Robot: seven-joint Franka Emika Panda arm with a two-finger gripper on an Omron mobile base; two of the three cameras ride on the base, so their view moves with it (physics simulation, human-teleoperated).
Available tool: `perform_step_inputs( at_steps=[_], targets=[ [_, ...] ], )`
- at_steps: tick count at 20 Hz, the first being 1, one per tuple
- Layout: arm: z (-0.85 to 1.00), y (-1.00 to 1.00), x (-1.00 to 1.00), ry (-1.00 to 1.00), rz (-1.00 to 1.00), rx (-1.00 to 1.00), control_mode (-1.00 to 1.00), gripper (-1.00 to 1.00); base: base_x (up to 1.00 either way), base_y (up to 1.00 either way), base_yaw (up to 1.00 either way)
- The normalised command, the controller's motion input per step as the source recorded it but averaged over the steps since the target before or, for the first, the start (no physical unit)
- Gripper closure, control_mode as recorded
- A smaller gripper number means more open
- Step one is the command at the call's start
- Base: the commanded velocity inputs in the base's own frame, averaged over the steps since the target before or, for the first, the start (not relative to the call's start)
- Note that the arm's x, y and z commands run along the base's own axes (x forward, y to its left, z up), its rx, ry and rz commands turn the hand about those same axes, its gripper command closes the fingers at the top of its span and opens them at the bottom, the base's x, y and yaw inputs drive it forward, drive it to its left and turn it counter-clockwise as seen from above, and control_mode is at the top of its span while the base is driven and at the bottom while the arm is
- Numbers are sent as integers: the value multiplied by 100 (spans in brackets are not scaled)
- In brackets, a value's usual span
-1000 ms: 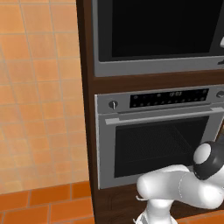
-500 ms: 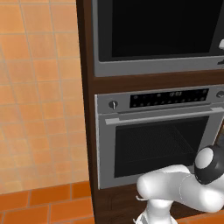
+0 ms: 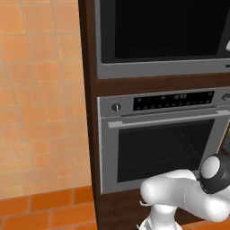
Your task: Open the microwave, place the bowl with waffle inside the microwave, then close the microwave door and turn it on.
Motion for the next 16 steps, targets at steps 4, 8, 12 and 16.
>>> perform_step_inputs(
  at_steps=[4, 8, 12, 16],
  targets=[
    [0, 5, -86, -3, 3, 0, -100, 100, 0, 0, 0],
    [-3, 29, -100, -1, 11, -2, -100, 100, 0, 0, 0],
    [-15, 79, -99, 0, 10, -12, -100, 100, 0, 0, 0],
    [-3, 100, -100, -2, 3, -16, -100, 100, 0, 0, 0]
  ],
)
